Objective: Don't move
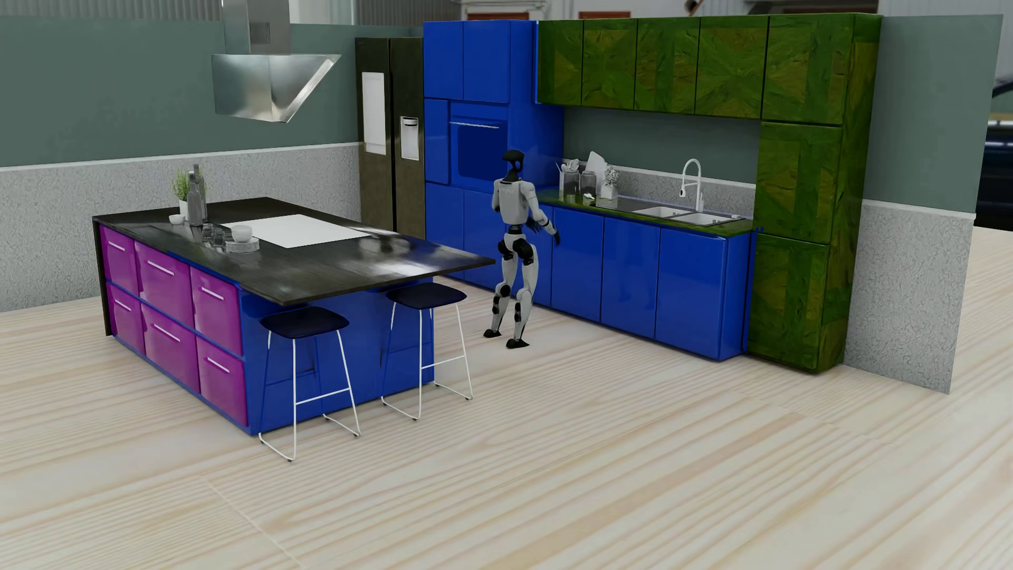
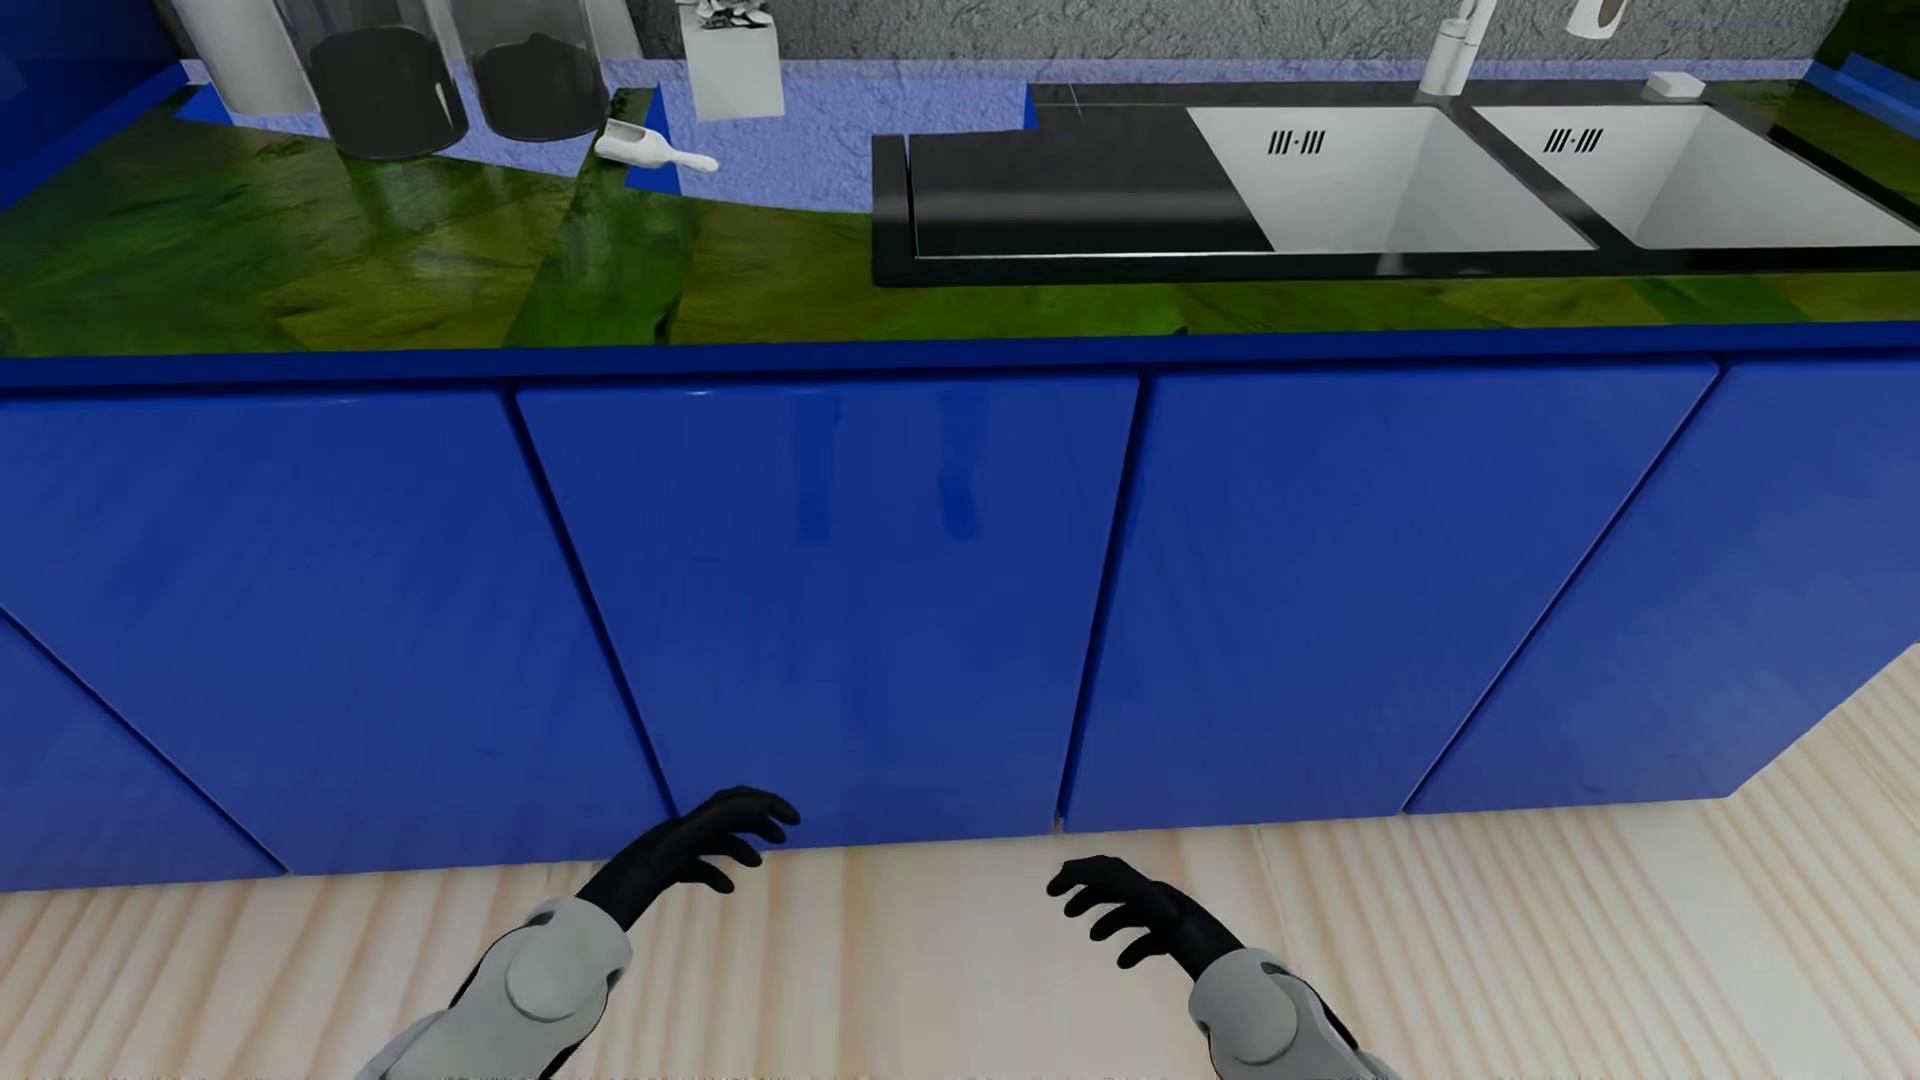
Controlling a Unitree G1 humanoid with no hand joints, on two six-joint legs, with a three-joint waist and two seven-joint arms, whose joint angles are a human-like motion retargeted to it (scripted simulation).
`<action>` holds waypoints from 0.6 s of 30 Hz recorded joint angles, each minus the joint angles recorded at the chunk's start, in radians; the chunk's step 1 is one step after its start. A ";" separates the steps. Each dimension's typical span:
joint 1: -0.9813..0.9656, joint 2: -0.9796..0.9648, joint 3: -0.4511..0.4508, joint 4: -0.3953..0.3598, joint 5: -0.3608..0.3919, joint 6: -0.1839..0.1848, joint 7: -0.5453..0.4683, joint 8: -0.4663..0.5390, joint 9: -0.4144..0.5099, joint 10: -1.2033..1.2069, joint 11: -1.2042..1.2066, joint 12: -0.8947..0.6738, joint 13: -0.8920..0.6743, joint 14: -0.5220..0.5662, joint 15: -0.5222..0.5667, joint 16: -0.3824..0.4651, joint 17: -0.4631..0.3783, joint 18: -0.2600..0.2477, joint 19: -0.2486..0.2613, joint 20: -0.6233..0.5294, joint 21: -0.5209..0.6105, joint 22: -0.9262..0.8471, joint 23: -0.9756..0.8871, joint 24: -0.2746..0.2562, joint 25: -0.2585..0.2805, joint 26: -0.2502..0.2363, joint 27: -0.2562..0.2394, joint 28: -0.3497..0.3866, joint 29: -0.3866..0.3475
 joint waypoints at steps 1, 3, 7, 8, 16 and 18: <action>0.004 0.002 0.001 -0.002 -0.002 0.000 0.000 0.000 0.003 0.000 0.003 -0.009 -0.011 -0.003 -0.001 -0.006 0.004 0.000 0.000 -0.016 0.022 0.022 0.031 0.000 0.000 0.000 0.000 0.000 0.000; 0.001 0.002 0.001 -0.002 -0.001 -0.001 0.000 0.000 0.005 0.000 -0.002 -0.020 -0.017 -0.004 0.002 -0.018 0.019 0.000 0.000 -0.026 0.024 0.057 0.068 0.000 0.000 0.000 0.000 0.000 0.000; 0.004 -0.005 0.008 -0.006 -0.007 -0.009 0.000 0.000 0.004 -0.007 -0.003 0.010 0.015 -0.016 0.006 -0.040 0.068 0.000 0.000 0.021 -0.058 0.072 0.095 0.000 0.000 0.000 0.000 0.000 0.000; 0.005 -0.006 0.010 -0.006 -0.007 -0.010 0.000 0.000 0.005 -0.009 -0.002 0.020 0.026 -0.016 0.003 -0.043 0.078 0.000 0.000 0.034 -0.079 0.067 0.098 0.000 0.000 0.000 0.000 0.000 0.000; 0.003 -0.013 0.018 -0.004 -0.006 -0.016 0.000 0.000 0.009 -0.008 0.015 0.056 0.064 -0.013 -0.009 -0.049 0.083 0.000 0.000 0.073 -0.090 0.049 0.074 0.000 0.000 0.000 0.000 0.000 0.000; 0.002 -0.013 0.016 -0.005 -0.007 -0.016 0.000 0.000 0.010 -0.008 0.012 0.056 0.064 -0.015 -0.006 -0.051 0.083 0.000 0.000 0.083 -0.097 0.046 0.063 0.000 0.000 0.000 0.000 0.000 0.000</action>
